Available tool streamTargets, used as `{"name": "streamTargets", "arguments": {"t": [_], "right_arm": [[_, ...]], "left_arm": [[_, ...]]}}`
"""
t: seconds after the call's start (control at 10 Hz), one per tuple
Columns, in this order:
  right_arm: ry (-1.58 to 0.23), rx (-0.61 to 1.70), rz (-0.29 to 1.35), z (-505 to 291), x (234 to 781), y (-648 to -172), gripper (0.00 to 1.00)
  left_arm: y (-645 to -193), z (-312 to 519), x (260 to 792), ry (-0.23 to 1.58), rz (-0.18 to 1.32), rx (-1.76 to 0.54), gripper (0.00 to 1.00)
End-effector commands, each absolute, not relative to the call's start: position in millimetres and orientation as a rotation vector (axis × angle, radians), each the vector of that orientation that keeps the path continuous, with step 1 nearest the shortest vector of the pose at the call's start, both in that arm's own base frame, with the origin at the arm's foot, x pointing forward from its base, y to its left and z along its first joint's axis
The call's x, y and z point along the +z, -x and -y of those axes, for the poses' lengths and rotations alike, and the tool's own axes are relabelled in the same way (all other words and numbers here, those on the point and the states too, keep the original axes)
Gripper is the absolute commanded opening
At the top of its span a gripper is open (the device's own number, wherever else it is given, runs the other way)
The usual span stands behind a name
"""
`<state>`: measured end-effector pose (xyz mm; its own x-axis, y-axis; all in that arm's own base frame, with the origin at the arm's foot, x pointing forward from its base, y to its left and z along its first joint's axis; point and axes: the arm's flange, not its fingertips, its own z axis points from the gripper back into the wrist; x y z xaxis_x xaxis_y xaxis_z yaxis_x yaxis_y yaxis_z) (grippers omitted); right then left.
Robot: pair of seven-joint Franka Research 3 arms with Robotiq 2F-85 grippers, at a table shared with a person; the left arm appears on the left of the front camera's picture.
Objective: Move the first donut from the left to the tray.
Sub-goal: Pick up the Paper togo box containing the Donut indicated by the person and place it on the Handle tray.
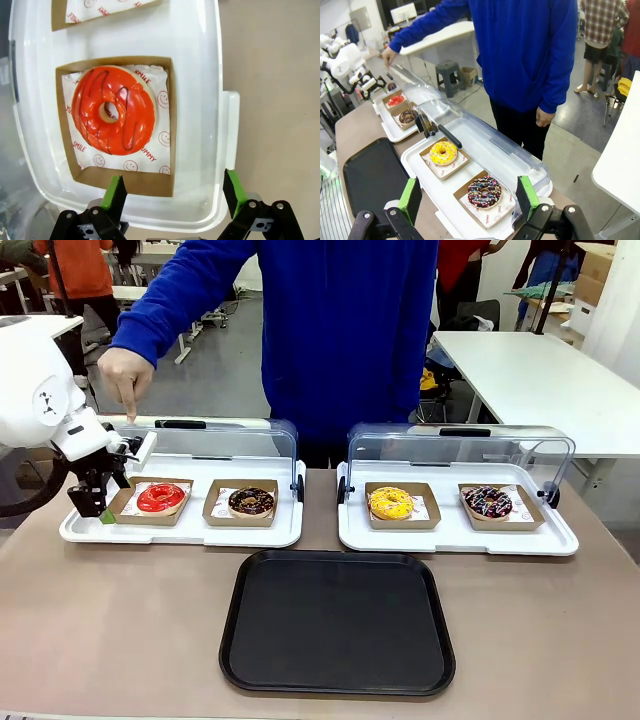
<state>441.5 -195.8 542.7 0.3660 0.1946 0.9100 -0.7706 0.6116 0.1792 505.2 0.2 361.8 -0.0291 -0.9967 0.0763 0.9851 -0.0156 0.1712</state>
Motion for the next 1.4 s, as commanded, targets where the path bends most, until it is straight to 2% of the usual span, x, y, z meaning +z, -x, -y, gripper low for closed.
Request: {"name": "streamTargets", "arguments": {"t": [0.0,0.7,1.3], "right_arm": [[-0.674,0.689,1.022,194.6,543.4,-441.9,1.00],[-0.674,0.689,1.022,194.6,543.4,-441.9,1.00],[-0.674,0.689,1.022,194.6,543.4,-441.9,1.00]], "left_arm": [[-510.2,-4.8,354.8,-0.094,0.174,-1.578,1.00],[-521.2,-10.9,331.8,-0.120,0.239,-1.605,1.00],[-528.1,-10.0,317.6,-0.111,0.209,-1.625,1.00]]}}
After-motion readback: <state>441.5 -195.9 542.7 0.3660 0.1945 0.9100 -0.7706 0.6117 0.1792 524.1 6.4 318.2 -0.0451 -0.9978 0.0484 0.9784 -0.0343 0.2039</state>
